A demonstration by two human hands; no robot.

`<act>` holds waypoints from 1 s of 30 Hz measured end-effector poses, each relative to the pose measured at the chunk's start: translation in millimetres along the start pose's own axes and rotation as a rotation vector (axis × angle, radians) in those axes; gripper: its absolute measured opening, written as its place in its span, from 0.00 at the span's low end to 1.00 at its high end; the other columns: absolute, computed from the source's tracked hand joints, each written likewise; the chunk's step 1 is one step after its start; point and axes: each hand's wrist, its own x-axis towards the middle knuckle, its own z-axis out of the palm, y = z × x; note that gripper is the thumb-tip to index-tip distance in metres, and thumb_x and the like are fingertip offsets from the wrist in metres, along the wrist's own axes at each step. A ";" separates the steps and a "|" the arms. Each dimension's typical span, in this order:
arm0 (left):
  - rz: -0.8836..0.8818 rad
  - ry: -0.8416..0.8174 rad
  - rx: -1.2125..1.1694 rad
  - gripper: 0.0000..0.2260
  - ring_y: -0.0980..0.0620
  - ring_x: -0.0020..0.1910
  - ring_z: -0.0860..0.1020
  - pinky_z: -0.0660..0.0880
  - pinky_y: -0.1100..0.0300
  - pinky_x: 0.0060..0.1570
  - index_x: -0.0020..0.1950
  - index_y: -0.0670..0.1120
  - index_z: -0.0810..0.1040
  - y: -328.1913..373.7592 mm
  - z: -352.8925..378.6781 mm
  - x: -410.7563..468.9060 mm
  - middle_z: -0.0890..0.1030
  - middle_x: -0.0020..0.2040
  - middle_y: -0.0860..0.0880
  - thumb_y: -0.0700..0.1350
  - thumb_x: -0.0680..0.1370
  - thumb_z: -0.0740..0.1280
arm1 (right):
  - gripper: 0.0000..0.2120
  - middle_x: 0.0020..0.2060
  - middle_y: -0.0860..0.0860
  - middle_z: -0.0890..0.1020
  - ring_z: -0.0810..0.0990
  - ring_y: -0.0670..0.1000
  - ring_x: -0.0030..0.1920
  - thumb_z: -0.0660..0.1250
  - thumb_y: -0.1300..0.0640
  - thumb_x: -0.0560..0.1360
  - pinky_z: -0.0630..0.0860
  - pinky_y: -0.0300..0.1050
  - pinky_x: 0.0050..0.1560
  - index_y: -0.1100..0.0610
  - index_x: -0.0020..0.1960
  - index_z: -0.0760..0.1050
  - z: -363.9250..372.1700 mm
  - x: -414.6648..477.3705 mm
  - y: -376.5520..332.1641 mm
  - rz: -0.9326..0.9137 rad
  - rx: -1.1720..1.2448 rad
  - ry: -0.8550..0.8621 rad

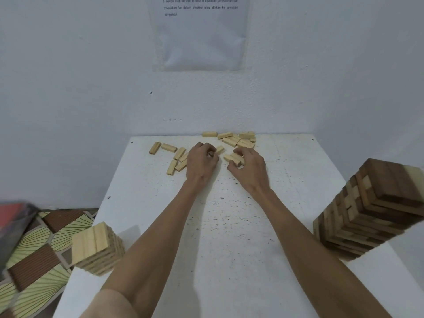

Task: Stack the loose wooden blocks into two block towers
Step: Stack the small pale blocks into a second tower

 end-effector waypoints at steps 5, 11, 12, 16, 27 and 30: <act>-0.010 0.041 -0.103 0.04 0.55 0.45 0.79 0.77 0.56 0.50 0.49 0.46 0.85 9.8 -17.9 -47.7 0.82 0.46 0.51 0.42 0.77 0.71 | 0.15 0.51 0.48 0.82 0.79 0.50 0.49 0.74 0.58 0.73 0.78 0.46 0.50 0.56 0.60 0.80 -16.4 -45.0 -14.8 -0.040 0.095 -0.023; 0.074 0.005 -0.064 0.03 0.58 0.45 0.79 0.75 0.64 0.48 0.49 0.47 0.85 12.0 -58.7 -108.8 0.83 0.46 0.54 0.42 0.76 0.72 | 0.14 0.50 0.46 0.82 0.77 0.47 0.49 0.76 0.59 0.71 0.74 0.39 0.50 0.55 0.56 0.81 -41.1 -118.7 -27.6 -0.158 0.098 -0.089; 0.082 -0.005 -0.057 0.03 0.58 0.45 0.79 0.74 0.65 0.48 0.49 0.47 0.85 11.2 -66.4 -118.9 0.83 0.46 0.54 0.42 0.76 0.72 | 0.14 0.49 0.45 0.82 0.77 0.47 0.50 0.76 0.59 0.71 0.74 0.38 0.50 0.54 0.56 0.81 -45.7 -129.3 -29.9 -0.171 0.097 -0.101; 0.086 -0.024 -0.038 0.04 0.61 0.45 0.78 0.72 0.70 0.48 0.49 0.48 0.85 13.3 -88.7 -164.3 0.82 0.46 0.55 0.41 0.76 0.73 | 0.15 0.50 0.44 0.82 0.77 0.46 0.51 0.76 0.58 0.71 0.74 0.37 0.50 0.54 0.57 0.81 -59.3 -165.1 -37.8 -0.251 0.096 -0.185; 0.061 -0.080 0.059 0.03 0.55 0.50 0.77 0.76 0.56 0.50 0.49 0.50 0.85 13.6 -110.2 -240.0 0.82 0.46 0.57 0.44 0.76 0.73 | 0.10 0.50 0.41 0.80 0.74 0.45 0.52 0.72 0.55 0.72 0.77 0.50 0.51 0.52 0.53 0.80 -74.9 -208.8 -46.8 -0.372 0.090 -0.320; 0.091 -0.072 0.128 0.03 0.54 0.52 0.76 0.75 0.52 0.52 0.49 0.52 0.85 14.2 -112.7 -241.2 0.83 0.48 0.58 0.46 0.76 0.72 | 0.13 0.54 0.41 0.77 0.74 0.46 0.55 0.71 0.53 0.73 0.76 0.49 0.55 0.51 0.56 0.78 -78.4 -208.4 -48.2 -0.343 0.115 -0.354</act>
